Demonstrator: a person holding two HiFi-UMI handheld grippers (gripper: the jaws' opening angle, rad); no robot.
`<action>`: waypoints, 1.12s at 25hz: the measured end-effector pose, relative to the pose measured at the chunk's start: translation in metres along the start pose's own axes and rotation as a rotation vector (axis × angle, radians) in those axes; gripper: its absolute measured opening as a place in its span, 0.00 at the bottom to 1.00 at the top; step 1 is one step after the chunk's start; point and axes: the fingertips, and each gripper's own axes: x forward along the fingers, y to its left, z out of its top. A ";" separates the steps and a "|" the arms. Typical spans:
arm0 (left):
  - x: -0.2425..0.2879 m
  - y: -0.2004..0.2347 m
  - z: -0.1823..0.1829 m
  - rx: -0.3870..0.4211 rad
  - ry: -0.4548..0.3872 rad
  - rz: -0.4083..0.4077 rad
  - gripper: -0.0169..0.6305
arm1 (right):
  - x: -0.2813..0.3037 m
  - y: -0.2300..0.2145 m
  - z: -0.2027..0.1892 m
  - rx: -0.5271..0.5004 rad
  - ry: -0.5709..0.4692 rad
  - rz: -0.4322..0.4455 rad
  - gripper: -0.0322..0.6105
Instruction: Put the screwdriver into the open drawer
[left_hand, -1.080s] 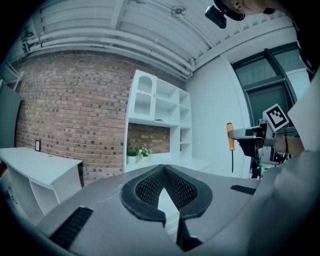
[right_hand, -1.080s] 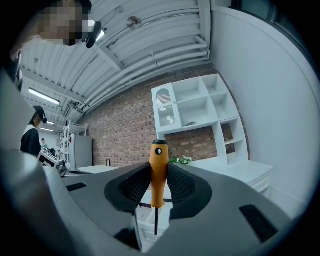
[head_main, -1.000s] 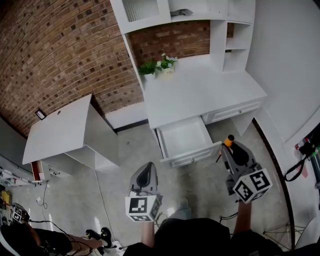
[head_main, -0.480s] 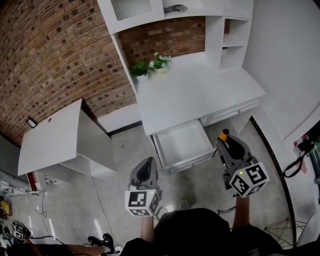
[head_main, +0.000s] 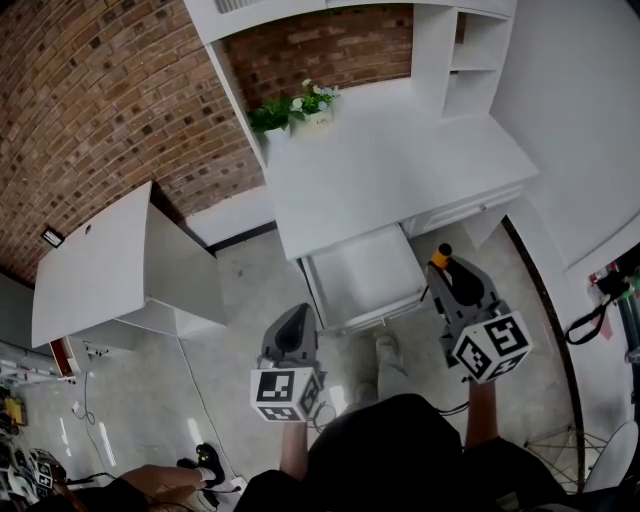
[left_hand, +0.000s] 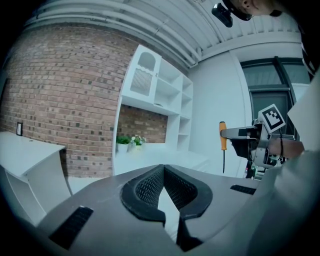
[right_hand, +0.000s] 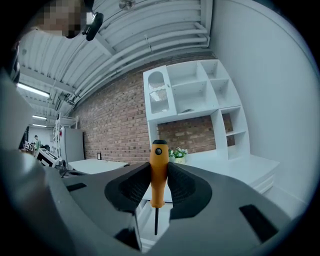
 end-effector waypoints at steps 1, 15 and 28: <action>0.004 0.002 -0.003 -0.009 0.009 0.002 0.04 | 0.007 -0.001 -0.004 0.002 0.009 0.005 0.22; 0.104 0.038 -0.046 -0.105 0.140 0.083 0.04 | 0.136 -0.037 -0.064 -0.020 0.210 0.205 0.22; 0.164 0.040 -0.093 -0.177 0.286 0.120 0.04 | 0.198 -0.041 -0.133 -0.054 0.428 0.451 0.22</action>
